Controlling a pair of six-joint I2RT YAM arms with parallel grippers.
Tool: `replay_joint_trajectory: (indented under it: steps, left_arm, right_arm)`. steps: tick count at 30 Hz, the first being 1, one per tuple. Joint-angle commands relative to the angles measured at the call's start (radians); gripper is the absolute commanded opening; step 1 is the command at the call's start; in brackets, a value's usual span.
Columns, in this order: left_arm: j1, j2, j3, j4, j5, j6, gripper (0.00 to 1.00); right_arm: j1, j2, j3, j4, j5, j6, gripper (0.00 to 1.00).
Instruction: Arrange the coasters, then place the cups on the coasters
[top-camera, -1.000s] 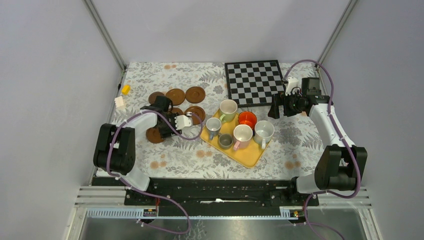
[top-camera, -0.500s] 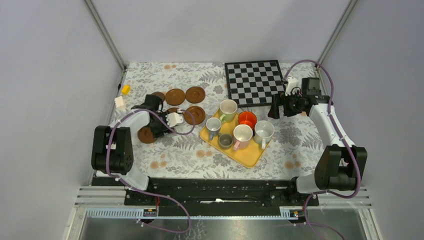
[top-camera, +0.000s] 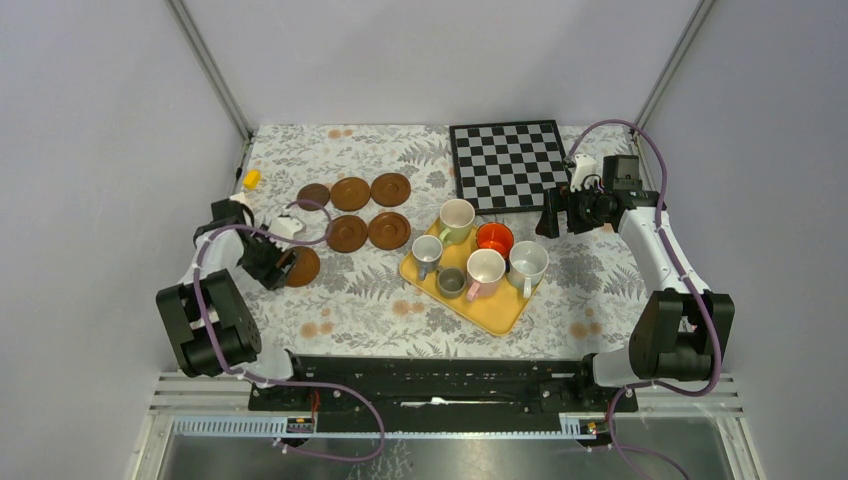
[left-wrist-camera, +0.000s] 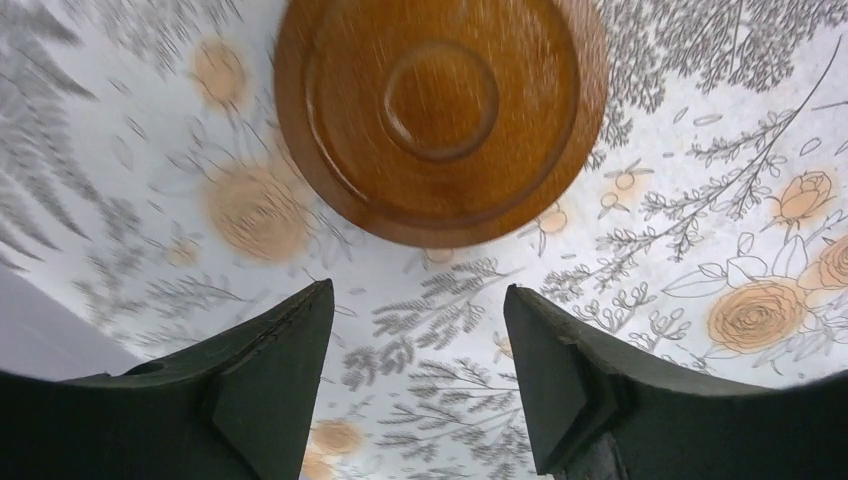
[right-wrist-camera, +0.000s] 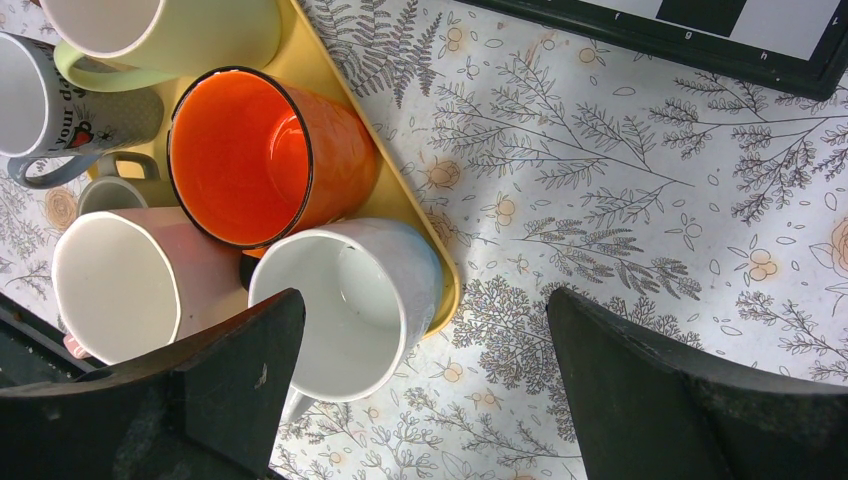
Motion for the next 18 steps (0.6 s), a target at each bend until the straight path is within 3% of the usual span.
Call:
replay_joint_trajectory:
  steps: [1,8,18]
  left_arm:
    - [0.056,-0.034,-0.076,0.035,0.040,-0.076,0.70]
    - [0.056,-0.110,-0.220,0.179,0.024,-0.229,0.73]
    - [0.022,-0.045,-0.221,0.235,0.051,-0.332,0.72]
  right_arm:
    - [-0.005,-0.003,0.028,-0.013,-0.032,-0.012,0.98]
    - [-0.005,0.002,0.029,-0.010,-0.029,-0.012,0.98]
    - [-0.005,0.007,0.027,-0.011,-0.027,-0.013,0.98]
